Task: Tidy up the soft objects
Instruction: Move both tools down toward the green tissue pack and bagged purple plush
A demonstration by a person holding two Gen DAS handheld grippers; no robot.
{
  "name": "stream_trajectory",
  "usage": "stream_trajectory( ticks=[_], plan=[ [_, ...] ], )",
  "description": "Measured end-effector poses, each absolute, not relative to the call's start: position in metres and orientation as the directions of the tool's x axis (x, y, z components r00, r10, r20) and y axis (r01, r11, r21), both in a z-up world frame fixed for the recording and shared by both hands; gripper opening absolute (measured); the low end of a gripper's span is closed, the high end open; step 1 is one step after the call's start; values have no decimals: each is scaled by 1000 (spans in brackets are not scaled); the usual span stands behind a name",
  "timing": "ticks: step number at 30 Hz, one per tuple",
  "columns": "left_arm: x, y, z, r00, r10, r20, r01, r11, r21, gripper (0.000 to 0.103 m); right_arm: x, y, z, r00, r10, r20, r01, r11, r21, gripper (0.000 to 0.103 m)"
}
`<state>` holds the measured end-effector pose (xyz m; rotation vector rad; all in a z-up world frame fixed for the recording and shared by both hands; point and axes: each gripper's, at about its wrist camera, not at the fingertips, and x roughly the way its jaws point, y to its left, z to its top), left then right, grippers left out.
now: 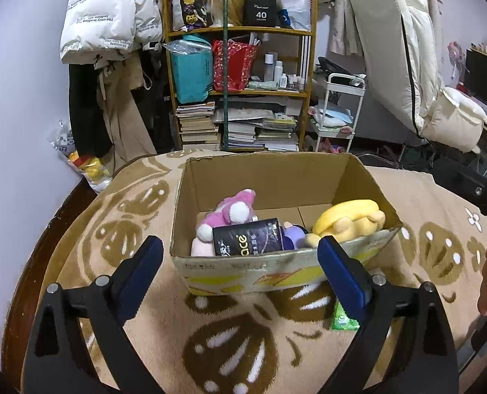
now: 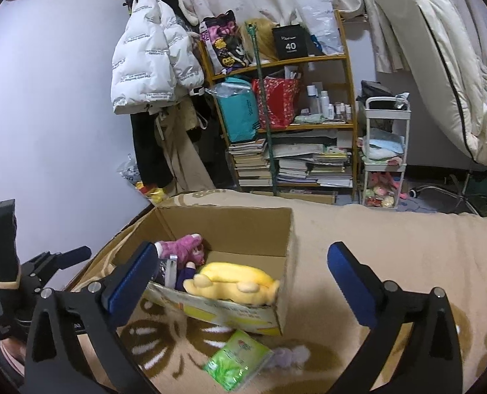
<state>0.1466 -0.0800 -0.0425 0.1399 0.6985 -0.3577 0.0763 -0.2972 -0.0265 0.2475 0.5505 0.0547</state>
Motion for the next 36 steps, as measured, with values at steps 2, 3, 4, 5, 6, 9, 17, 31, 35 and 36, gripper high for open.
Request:
stream_trajectory(
  ticks=[2, 3, 4, 5, 6, 9, 17, 31, 35, 36],
  plan=[
    [143, -82, -42, 701, -278, -656, 371, 929, 3, 95, 71, -302, -26, 849, 110, -517, 28, 968, 251, 103],
    [141, -82, -43, 696, -282, -661, 375, 927, -1, 95, 67, -304, -26, 849, 105, -519, 35, 967, 252, 103],
    [139, -83, -43, 689, -287, -665, 380, 925, -5, 95, 65, -306, -25, 848, 100, -520, 40, 967, 252, 103],
    [136, -85, -44, 682, -291, -671, 387, 922, -7, 95, 62, -308, -25, 847, 95, -522, 47, 967, 251, 103],
    [133, -87, -46, 678, -292, -675, 391, 920, -5, 95, 59, -308, -24, 846, 89, -525, 53, 967, 249, 103],
    [124, -94, -48, 667, -295, -684, 416, 909, 12, 95, 54, -310, -24, 843, 81, -532, 64, 967, 248, 103],
    [102, -111, -50, 650, -303, -696, 475, 878, 61, 95, 29, -311, -30, 821, 54, -568, 95, 969, 230, 103],
    [83, -135, -71, 602, -303, -739, 522, 849, 77, 95, 15, -326, -41, 789, 25, -614, 179, 947, 268, 103],
    [83, -140, -78, 589, -303, -749, 530, 845, 75, 95, 20, -326, -48, 761, 3, -649, 190, 955, 228, 103],
    [84, -141, -79, 586, -305, -750, 531, 845, 71, 95, 21, -326, -50, 754, 2, -656, 191, 956, 222, 103]
  ],
)
